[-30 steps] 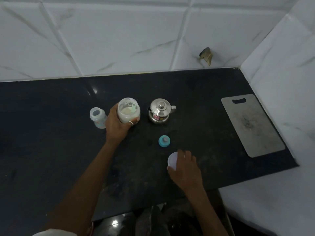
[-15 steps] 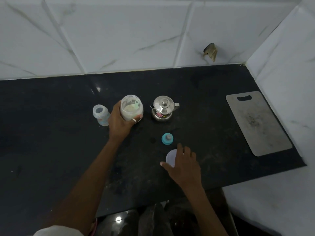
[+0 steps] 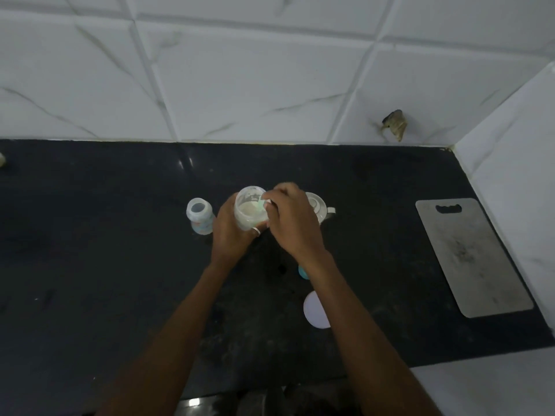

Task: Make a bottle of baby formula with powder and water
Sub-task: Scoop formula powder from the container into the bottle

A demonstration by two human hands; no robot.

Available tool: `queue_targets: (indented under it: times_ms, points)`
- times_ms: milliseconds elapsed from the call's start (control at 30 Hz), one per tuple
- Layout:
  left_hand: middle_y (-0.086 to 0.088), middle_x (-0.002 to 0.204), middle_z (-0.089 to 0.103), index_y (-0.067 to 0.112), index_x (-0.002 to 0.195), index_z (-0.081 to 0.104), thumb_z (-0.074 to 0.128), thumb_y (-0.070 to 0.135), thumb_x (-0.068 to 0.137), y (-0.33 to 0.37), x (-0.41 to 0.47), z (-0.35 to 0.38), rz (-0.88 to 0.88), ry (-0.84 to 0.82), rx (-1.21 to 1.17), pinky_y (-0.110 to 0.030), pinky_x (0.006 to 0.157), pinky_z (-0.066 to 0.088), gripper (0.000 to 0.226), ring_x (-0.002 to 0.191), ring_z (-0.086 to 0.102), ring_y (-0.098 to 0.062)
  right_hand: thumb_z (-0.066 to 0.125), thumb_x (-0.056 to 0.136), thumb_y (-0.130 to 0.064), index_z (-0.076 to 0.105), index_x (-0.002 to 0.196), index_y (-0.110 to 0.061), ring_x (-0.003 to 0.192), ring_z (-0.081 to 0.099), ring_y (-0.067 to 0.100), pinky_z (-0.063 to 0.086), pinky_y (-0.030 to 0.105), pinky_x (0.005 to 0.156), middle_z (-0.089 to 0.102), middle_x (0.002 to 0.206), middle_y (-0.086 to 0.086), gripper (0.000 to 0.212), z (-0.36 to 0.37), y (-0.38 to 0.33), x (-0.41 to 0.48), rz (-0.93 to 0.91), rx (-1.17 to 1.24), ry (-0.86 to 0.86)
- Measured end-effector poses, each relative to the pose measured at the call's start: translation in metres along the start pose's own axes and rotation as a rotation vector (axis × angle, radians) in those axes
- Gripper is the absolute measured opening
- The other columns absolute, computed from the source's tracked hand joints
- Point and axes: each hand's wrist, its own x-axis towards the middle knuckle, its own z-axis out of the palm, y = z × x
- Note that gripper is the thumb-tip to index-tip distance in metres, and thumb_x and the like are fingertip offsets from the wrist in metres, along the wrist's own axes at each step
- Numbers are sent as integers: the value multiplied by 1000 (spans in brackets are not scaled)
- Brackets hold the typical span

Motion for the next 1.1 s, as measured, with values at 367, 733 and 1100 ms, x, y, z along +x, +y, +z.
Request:
queue_targets:
  times_ms: [367, 733, 1100]
  points:
    - [4, 141, 58, 22, 139, 52, 91, 30, 70, -12, 0, 2, -119, -62, 129, -32, 109, 48, 79, 131, 54, -8, 66, 93, -4, 75, 120, -22, 104, 65, 26, 51, 32, 82, 64, 117, 9, 33, 33, 10, 61, 7, -246, -226]
    - [-14, 157, 45, 2, 152, 40, 92, 8, 70, 29, -12, -7, 38, -76, 335, -24, 118, 32, 97, 145, 43, -27, 66, 98, -22, 60, 132, -13, 102, 57, 19, 41, 25, 73, 55, 125, 8, 36, 6, 4, 42, 110, -230, -146]
    - [-14, 154, 48, 0, 149, 43, 92, 3, 67, 82, -31, -34, 142, 7, 313, -35, 114, 43, 95, 143, 44, -23, 53, 92, -9, 64, 103, -14, 90, 57, 27, 53, 45, 70, 57, 106, 7, 16, -50, -38, -28, -85, -168, 67]
